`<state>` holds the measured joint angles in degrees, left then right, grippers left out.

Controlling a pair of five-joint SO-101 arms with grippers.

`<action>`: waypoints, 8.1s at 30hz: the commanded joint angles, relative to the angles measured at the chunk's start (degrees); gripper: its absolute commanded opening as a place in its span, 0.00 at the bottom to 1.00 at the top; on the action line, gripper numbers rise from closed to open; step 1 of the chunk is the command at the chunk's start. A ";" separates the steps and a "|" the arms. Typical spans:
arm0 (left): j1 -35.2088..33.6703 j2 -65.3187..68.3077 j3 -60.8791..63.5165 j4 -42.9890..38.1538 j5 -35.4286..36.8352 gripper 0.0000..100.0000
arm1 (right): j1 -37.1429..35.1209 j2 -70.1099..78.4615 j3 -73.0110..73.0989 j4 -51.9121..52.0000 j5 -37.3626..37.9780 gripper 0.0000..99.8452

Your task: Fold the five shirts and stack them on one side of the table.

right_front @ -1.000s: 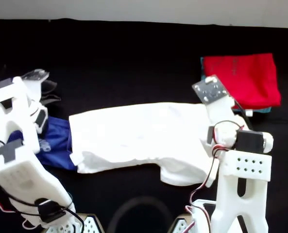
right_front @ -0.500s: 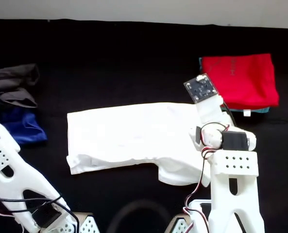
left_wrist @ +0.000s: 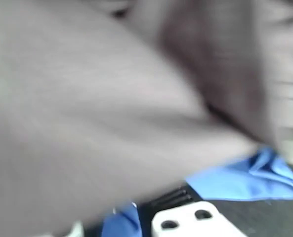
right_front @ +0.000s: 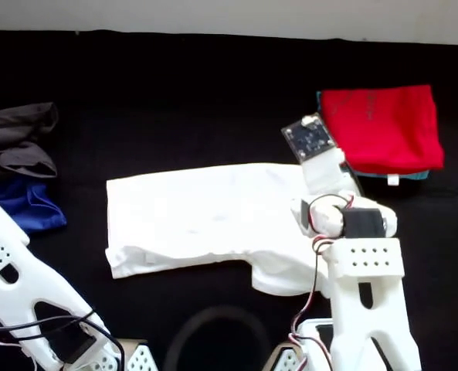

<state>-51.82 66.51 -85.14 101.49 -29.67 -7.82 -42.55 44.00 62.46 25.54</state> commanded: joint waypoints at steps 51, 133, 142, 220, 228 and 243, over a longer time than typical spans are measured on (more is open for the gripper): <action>32.22 -7.25 21.05 -6.86 7.21 0.01 | -3.38 60.97 -32.66 -13.85 -6.15 0.01; 32.92 -48.66 103.78 -37.27 6.42 0.01 | -25.63 30.02 -5.76 -8.22 -5.71 0.09; 32.92 -48.57 103.78 -37.27 6.42 0.01 | -24.13 39.16 -6.46 -8.31 -5.71 0.09; 33.01 -48.48 103.78 -37.27 6.42 0.01 | -6.90 23.60 -19.21 12.53 -5.71 0.03; 33.01 -48.48 103.78 -37.27 6.42 0.01 | -3.74 23.78 4.44 -12.79 -5.71 0.03; 33.10 -48.48 103.78 -37.27 6.42 0.01 | 4.44 49.71 -18.59 -10.15 -5.71 0.03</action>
<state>-18.15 17.36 18.51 65.54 -22.99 -6.86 4.57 33.01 50.42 19.91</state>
